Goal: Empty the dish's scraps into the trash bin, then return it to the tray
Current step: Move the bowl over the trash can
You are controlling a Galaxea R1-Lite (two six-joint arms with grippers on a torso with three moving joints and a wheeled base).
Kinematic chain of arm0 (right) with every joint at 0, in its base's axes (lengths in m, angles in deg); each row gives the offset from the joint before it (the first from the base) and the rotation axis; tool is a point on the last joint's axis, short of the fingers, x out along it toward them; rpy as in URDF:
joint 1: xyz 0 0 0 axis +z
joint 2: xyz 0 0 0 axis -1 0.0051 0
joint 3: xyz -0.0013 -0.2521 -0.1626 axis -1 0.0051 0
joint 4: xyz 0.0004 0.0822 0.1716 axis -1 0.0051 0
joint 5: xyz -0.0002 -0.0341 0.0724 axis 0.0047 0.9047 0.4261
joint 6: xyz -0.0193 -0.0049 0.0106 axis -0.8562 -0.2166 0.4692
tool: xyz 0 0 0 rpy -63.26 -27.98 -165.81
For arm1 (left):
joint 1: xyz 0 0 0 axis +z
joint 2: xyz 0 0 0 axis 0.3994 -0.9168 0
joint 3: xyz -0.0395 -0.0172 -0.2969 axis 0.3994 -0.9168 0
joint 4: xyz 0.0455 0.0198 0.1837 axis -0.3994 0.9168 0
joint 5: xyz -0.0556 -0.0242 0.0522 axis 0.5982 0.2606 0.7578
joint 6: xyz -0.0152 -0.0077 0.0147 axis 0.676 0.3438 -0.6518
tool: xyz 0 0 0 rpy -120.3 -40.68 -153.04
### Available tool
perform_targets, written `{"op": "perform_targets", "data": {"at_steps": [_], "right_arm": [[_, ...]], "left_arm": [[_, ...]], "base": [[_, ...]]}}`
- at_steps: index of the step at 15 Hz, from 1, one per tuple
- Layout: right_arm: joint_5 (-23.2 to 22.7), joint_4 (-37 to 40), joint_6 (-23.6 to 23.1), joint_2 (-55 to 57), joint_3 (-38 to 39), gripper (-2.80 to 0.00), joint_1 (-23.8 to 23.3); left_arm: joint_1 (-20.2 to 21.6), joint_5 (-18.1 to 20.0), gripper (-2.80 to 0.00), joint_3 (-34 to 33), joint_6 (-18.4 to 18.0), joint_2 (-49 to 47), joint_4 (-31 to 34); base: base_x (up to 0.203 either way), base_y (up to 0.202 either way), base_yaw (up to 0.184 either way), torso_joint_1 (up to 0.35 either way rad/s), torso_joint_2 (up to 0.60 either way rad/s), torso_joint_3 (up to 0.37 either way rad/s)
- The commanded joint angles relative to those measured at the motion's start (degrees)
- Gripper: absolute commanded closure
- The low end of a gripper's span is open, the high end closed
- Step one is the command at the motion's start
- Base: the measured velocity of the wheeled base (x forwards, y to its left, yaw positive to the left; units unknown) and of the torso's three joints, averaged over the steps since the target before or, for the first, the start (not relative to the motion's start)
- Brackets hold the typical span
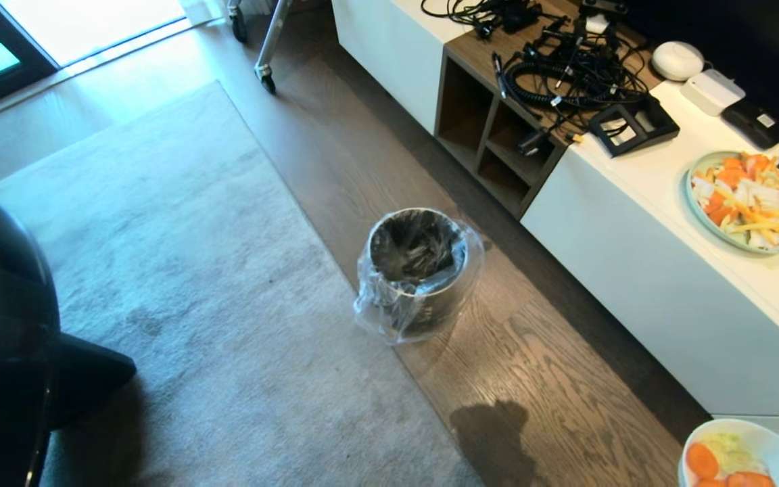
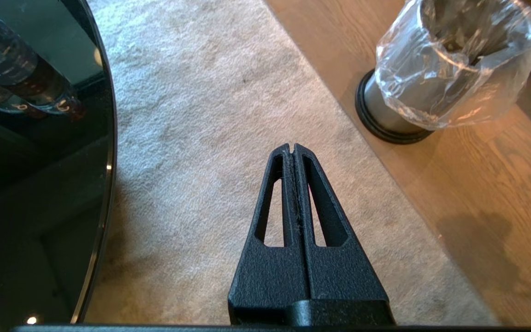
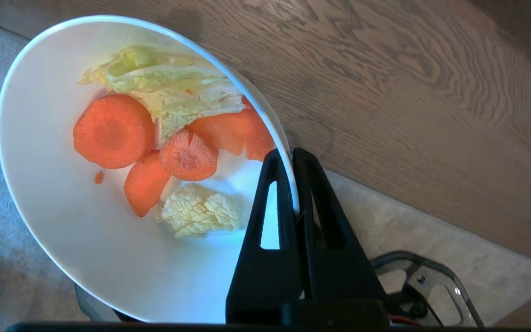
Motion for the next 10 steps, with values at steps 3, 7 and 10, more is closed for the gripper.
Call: {"op": "perform_targets", "data": {"at_steps": [3, 7, 10], "right_arm": [[-0.1, -7.1, -4.5, 0.2, 0.1, 0.0, 0.0], [-0.2, -12.0, -6.6, 0.5, 0.0, 0.0, 0.0], [-0.3, -14.0, -7.3, 0.6, 0.0, 0.0, 0.1]], "left_arm": [[0.0, -0.1, 0.0, 0.0, 0.1, 0.0, 0.0], [0.0, 0.0, 0.0, 0.0, 0.1, 0.0, 0.0], [0.0, 0.0, 0.0, 0.0, 0.1, 0.0, 0.0]], "base": [[0.0, 0.0, 0.0, 0.002, 0.0, -0.2], [0.0, 0.0, 0.0, 0.004, 0.0, -0.201], [0.0, 0.0, 0.0, 0.0, 0.01, -0.199]]}}
